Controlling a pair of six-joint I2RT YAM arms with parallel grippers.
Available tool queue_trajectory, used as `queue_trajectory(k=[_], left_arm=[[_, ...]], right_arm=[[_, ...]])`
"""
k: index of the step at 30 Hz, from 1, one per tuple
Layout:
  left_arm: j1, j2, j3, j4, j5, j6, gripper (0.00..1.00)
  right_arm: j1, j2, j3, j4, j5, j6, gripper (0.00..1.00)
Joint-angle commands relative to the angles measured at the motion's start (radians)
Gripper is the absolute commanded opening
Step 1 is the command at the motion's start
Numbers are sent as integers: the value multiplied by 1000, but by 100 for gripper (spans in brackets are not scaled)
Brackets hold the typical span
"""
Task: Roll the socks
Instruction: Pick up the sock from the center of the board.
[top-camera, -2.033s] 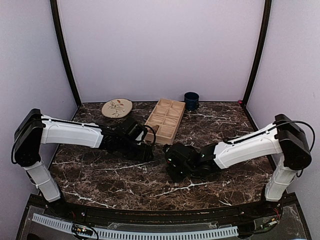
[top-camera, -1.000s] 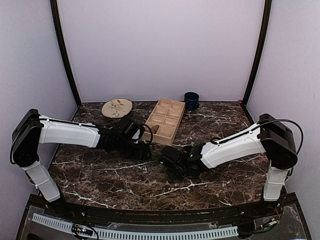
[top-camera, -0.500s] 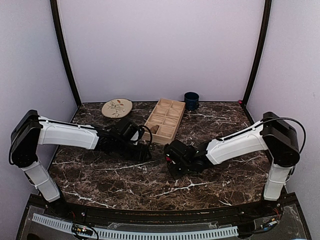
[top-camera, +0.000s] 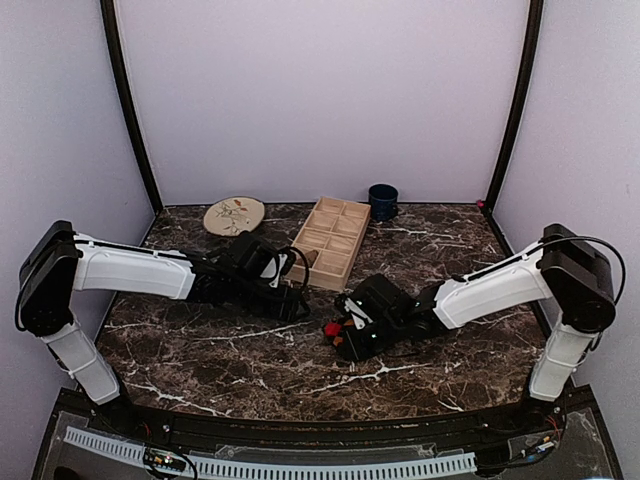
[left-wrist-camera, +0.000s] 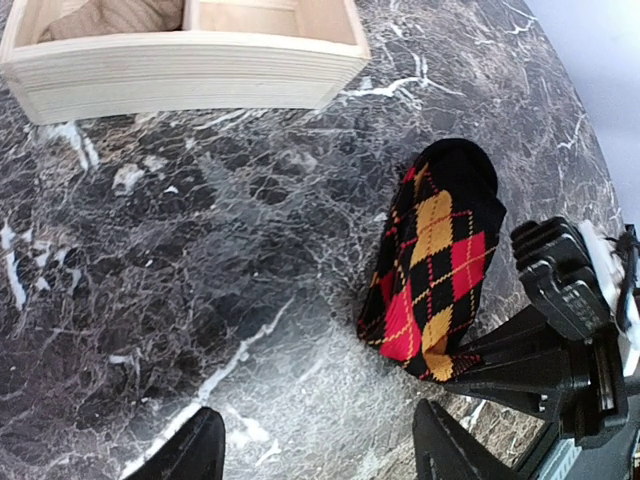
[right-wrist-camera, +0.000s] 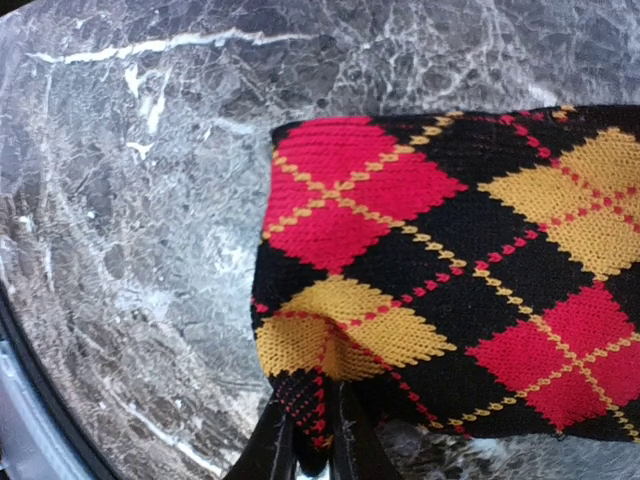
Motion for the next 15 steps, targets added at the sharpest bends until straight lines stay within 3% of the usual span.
queue_trajectory(k=[1, 15], left_arm=[[-11, 2, 9, 40, 43, 44, 67], [-54, 43, 18, 85, 100, 101, 67]], right_arm=[[-32, -44, -71, 123, -147, 108, 11], [-169, -97, -277, 499, -397, 410, 11]])
